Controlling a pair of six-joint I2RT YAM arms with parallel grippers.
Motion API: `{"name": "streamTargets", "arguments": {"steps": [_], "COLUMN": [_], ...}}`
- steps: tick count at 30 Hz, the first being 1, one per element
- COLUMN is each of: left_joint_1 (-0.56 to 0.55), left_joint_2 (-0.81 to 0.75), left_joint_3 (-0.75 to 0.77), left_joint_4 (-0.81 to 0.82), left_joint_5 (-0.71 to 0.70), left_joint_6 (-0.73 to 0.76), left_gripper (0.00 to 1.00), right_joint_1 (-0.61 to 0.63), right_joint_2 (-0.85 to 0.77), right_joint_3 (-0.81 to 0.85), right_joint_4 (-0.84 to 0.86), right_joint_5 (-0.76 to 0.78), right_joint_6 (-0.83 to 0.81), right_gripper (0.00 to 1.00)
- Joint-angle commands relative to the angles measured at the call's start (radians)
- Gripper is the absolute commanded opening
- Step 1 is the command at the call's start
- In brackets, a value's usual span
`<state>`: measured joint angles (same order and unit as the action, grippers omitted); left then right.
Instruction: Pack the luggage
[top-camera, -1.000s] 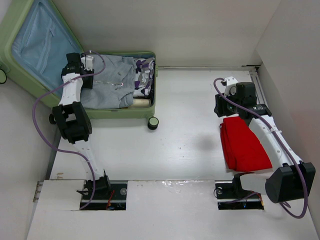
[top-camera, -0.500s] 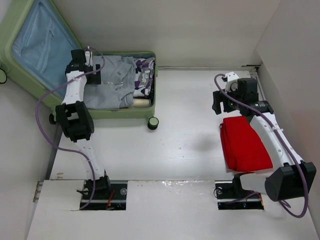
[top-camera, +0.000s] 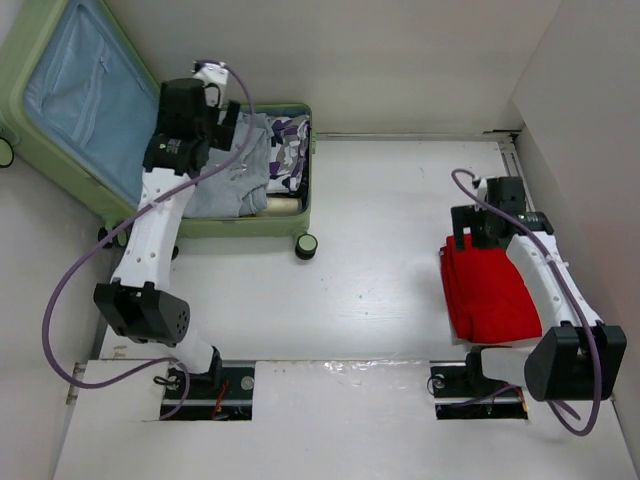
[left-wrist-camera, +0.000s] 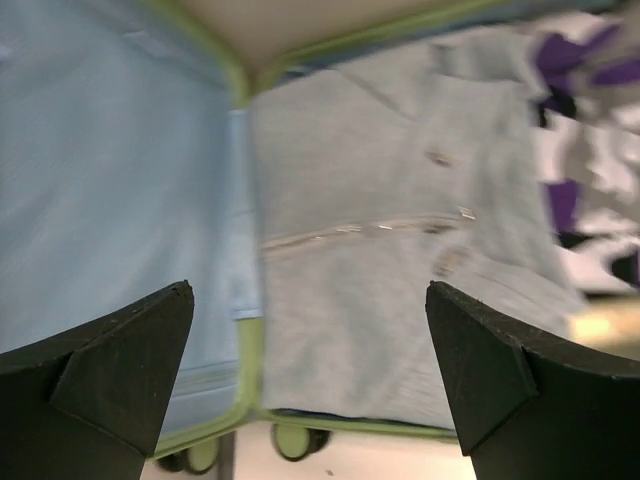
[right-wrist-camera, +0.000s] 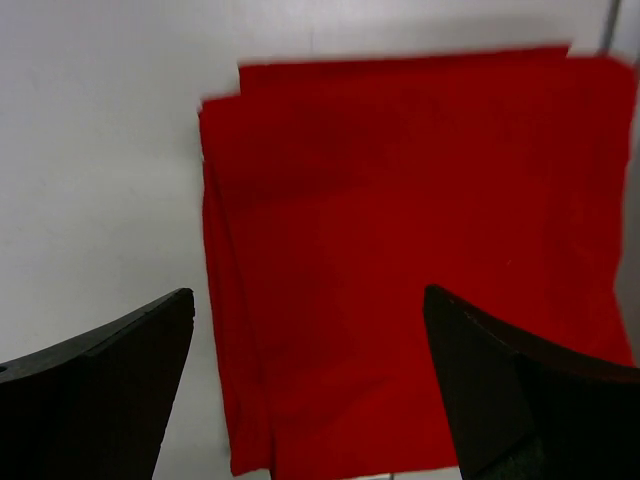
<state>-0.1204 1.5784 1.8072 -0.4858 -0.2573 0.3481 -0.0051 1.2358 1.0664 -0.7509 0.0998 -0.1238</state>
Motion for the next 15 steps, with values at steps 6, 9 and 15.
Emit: {"name": "streamTargets", "arguments": {"steps": [6,9,15], "left_joint_1": [-0.027,-0.039,-0.071], "left_joint_2": [0.046,0.046,0.046], "left_joint_3": [-0.054,-0.032,-0.002], "left_joint_4": [-0.093,-0.103,-0.112], "left_joint_5": [0.079,0.092,0.101], "left_joint_6": [-0.057,-0.066,-0.066], "left_gripper": [1.00,1.00,1.00], "right_joint_1": [0.132,0.132,0.132], "right_joint_2": [0.060,0.168,0.329], "right_joint_3": [-0.132,-0.147,-0.195], "right_joint_4": [-0.048,-0.027,0.087], "right_joint_5": [0.075,0.075,0.086], "right_joint_6": [0.138,0.150,0.142], "right_gripper": [1.00,1.00,0.91]}}
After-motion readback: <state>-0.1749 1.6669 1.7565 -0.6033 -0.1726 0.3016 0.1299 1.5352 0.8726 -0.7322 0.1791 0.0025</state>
